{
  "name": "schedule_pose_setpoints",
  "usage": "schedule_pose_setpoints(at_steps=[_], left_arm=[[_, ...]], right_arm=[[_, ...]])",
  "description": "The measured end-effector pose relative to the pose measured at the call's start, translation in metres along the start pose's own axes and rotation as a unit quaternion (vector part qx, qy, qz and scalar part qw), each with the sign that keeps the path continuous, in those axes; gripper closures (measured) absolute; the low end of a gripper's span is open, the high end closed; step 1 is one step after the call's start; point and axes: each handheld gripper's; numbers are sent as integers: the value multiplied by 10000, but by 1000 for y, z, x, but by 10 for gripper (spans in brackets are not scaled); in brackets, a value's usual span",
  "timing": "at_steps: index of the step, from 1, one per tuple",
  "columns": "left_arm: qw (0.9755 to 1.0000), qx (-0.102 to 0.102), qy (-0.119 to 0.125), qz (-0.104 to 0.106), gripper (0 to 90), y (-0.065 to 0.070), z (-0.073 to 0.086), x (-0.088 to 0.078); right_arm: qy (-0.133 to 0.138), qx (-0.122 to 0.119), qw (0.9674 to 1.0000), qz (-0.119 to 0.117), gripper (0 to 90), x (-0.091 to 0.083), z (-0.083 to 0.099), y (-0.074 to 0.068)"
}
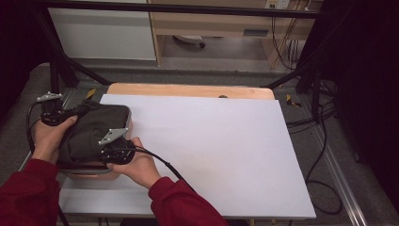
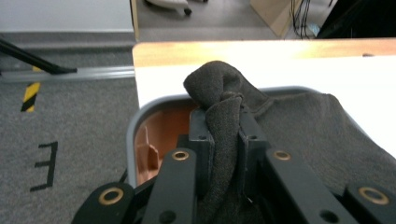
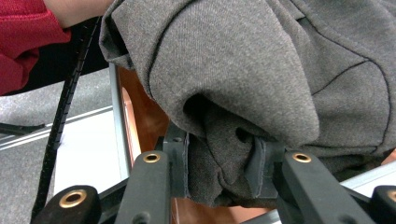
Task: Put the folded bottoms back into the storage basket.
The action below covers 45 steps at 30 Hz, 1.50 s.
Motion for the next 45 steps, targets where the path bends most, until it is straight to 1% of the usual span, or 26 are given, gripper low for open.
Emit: schedule_pose_setpoints(at_steps=[3, 6, 11, 13, 15, 17, 21, 23, 27, 30, 33, 36, 37, 38, 39, 40, 41, 42, 43, 44, 45], left_arm=[[10000, 61, 24, 6, 793, 1, -1, 0], [10000, 2, 5, 5, 792, -1, 0, 1], [10000, -5, -1, 7, 792, -2, 2, 1], [10000, 11, -31, -58, 792, -3, 3, 2], [9999, -41, -41, -103, 792, -4, 6, 3], [9998, -74, -134, -89, 792, -6, 9, 6], [9998, -46, -150, -75, 791, -4, 9, 6], [9997, -119, -210, -101, 791, -5, 9, 5], [9997, -62, -230, -78, 791, -4, 9, 4], [9996, -123, -248, -65, 790, -5, 9, 5], [9996, -117, -268, -37, 790, -4, 9, 6], [9997, -125, -225, -3, 782, -3, 7, 6], [9997, -105, -206, 15, 761, -2, 6, 6], [9998, -54, -199, -21, 712, -1, 5, 6], [9997, -26, -209, -94, 627, 0, 3, 6], [9997, -35, -218, -116, 519, 1, 2, 6], [9997, -92, -190, -86, 442, 2, 0, 5], [9998, -104, -170, -67, 392, 3, -1, 5], [9999, -67, -108, -71, 352, 4, -3, 4], [9999, -73, -40, -60, 338, 6, -5, 2], [9999, -102, 28, -48, 335, 8, -8, 1]], right_arm=[[-7, 8, 10000, 15, 654, 0, -1, 0], [-26, 6, 10000, 33, 653, 0, -2, 0], [-71, -7, 10000, 25, 654, 2, -3, 0], [-78, -10, 10000, 21, 653, 2, -3, 0], [-105, -16, 9999, 52, 653, 4, -2, 1], [-157, 25, 9998, 86, 652, 6, -1, 1], [-200, 29, 9998, 81, 651, 6, -1, 1], [-200, 16, 9998, 82, 651, 6, -1, 1], [-212, 3, 9997, 72, 650, 5, -1, 0], [-211, 2, 9998, 72, 649, 5, -1, -1], [-223, 22, 9997, 94, 647, 5, -1, -1], [-238, 19, 9997, 107, 640, 4, -1, -1], [-250, 0, 9996, 125, 618, 4, -2, -1], [-253, -46, 9996, 146, 573, 3, -2, -2], [-265, -52, 9995, 176, 503, 1, -3, -3], [-240, -23, 9995, 213, 430, -1, -4, -4], [-241, -30, 9995, 192, 374, -5, -6, -4], [-238, -60, 9995, 184, 329, -10, -8, -5], [-212, -60, 9995, 216, 291, -15, -9, -6], [-155, -17, 9995, 277, 265, -20, -9, -6], [-102, -31, 9994, 326, 239, -25, -10, -6]])
Point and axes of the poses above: each handheld gripper's, and its own axes: x roughly forward along the jaws, z roughly out of its underside, y roughly to its right, and after that the axes turned 14 degrees about y, right-handed
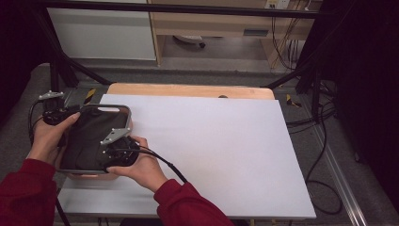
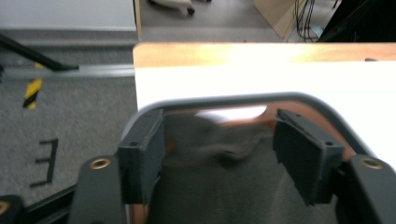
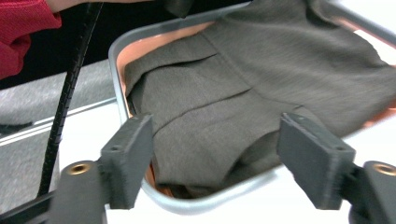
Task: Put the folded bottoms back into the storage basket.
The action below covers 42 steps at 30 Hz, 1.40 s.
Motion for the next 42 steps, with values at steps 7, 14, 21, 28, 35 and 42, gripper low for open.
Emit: schedule_pose_setpoints(at_steps=[7, 14, 21, 28, 35, 42], left_arm=[[9992, 233, 296, 132, 267, 20, -20, -9], [9980, 443, 405, 213, 192, 42, -20, -14], [9966, 477, 632, 245, 139, 67, -10, -26], [9954, 392, 779, 400, 108, 92, 9, -39], [9929, 451, 928, 594, 96, 115, 24, -53], [9921, 365, 1010, 641, 96, 133, 52, -65]], right_arm=[[157, 13, 9991, 402, 137, -22, -2, 11], [295, 82, 9976, 622, 106, -44, 2, 25], [319, 176, 9958, 842, 134, -70, 11, 44], [394, 260, 9942, 963, 72, -100, 22, 62], [442, 259, 9920, 1154, 69, -122, 25, 76], [556, 29, 9877, 1460, 76, -140, 27, 86]])
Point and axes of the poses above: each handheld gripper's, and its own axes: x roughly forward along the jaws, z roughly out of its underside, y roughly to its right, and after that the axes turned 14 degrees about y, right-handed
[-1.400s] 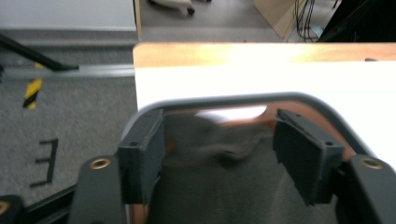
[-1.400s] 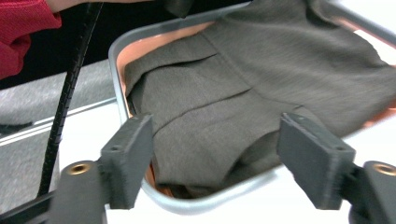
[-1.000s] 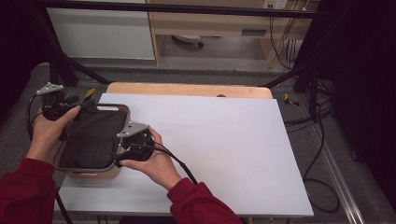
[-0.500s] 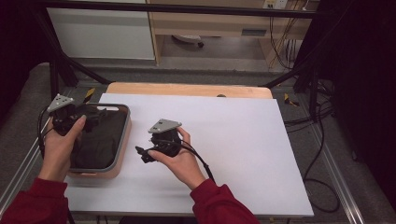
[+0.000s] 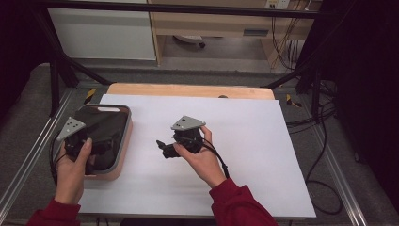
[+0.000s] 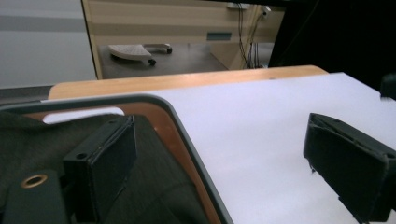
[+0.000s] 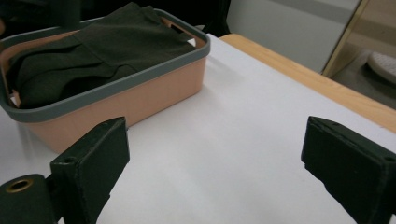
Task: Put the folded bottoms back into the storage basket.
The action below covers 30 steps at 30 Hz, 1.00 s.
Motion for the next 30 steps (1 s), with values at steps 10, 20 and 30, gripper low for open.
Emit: schedule_pose_setpoints(at_steps=[10, 20, 30], left_arm=[[9996, -178, 73, 194, 80, 11, 13, -8], [9996, 74, -141, 226, 72, 23, 39, -9], [9996, 197, -180, 113, 80, 23, 52, -14]], right_arm=[[86, 108, 9997, 183, 48, -29, 7, 28], [278, 224, 9981, 492, 55, -78, 16, 57], [438, 239, 9950, 862, 48, -137, 35, 83]])
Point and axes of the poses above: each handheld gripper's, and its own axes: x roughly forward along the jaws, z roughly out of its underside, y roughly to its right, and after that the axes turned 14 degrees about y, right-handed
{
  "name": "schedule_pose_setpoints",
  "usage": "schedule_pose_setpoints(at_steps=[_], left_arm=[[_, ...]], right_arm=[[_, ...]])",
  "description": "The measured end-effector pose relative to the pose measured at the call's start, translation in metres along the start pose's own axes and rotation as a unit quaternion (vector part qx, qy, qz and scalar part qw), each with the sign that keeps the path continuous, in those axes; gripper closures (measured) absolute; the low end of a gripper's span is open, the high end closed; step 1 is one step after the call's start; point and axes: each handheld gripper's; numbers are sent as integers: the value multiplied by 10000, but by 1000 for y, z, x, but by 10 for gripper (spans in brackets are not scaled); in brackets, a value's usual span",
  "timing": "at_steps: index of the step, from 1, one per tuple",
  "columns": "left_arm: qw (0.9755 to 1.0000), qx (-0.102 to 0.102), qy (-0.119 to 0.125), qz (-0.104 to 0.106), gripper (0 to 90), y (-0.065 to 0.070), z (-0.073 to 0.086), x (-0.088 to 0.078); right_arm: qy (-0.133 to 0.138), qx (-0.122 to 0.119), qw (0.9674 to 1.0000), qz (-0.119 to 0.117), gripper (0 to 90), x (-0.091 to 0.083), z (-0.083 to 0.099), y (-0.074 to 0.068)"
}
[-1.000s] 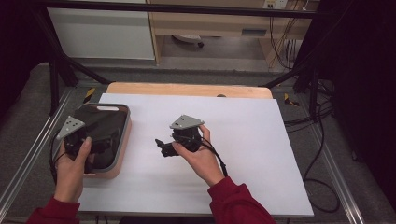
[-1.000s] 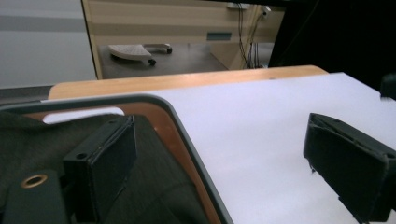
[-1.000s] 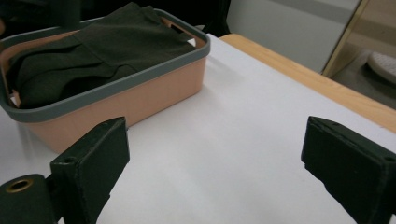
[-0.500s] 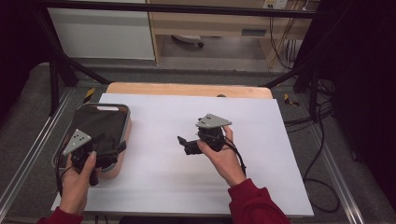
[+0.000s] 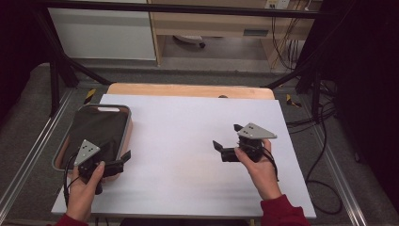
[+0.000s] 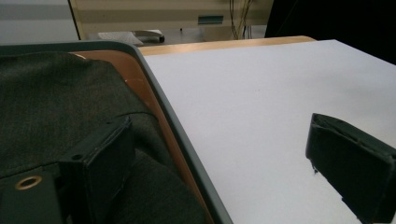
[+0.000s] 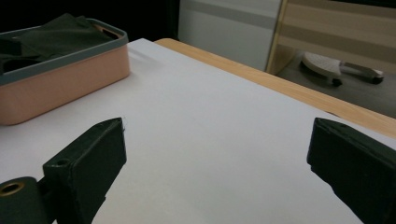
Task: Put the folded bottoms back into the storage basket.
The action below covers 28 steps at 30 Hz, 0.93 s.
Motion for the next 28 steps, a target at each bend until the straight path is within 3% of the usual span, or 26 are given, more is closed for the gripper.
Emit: schedule_pose_setpoints(at_steps=[13, 16, 19, 22, 24, 25, 26, 27, 28], left_arm=[[10000, -31, -3, -83, 80, -2, 2, -4], [10000, 42, -6, -45, 92, 0, 1, -4], [10000, -12, -2, -7, 92, 3, 1, -3], [9999, 29, -8, 137, 92, 9, -2, -2], [9993, -72, -3, 370, 92, 17, -5, -1], [9989, 30, -22, 460, 93, 23, -6, 0], [9984, 264, -64, 505, 92, 31, -7, 1], [9975, 363, -99, 596, 93, 40, -7, 3], [9962, 302, -181, 791, 94, 47, -5, 5]], right_arm=[[159, 187, 9976, 648, 33, -62, 31, 33], [-67, 217, 9957, 894, 34, -72, 46, 38], [-154, 374, 9939, 1024, 34, -81, 63, 42], [-244, 378, 9938, 1021, 34, -87, 73, 44], [-313, 282, 9948, 925, 35, -89, 79, 42], [-397, 231, 9948, 911, 34, -88, 81, 41], [-448, 281, 9947, 879, 33, -86, 84, 40], [-479, 375, 9946, 838, 30, -83, 87, 39], [-517, 466, 9944, 801, 27, -80, 89, 38]])
Point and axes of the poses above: each handheld gripper's, and its own axes: x roughly forward along the jaws, z roughly out of its underside, y roughly to its right, and after that the axes turned 14 degrees about y, right-handed
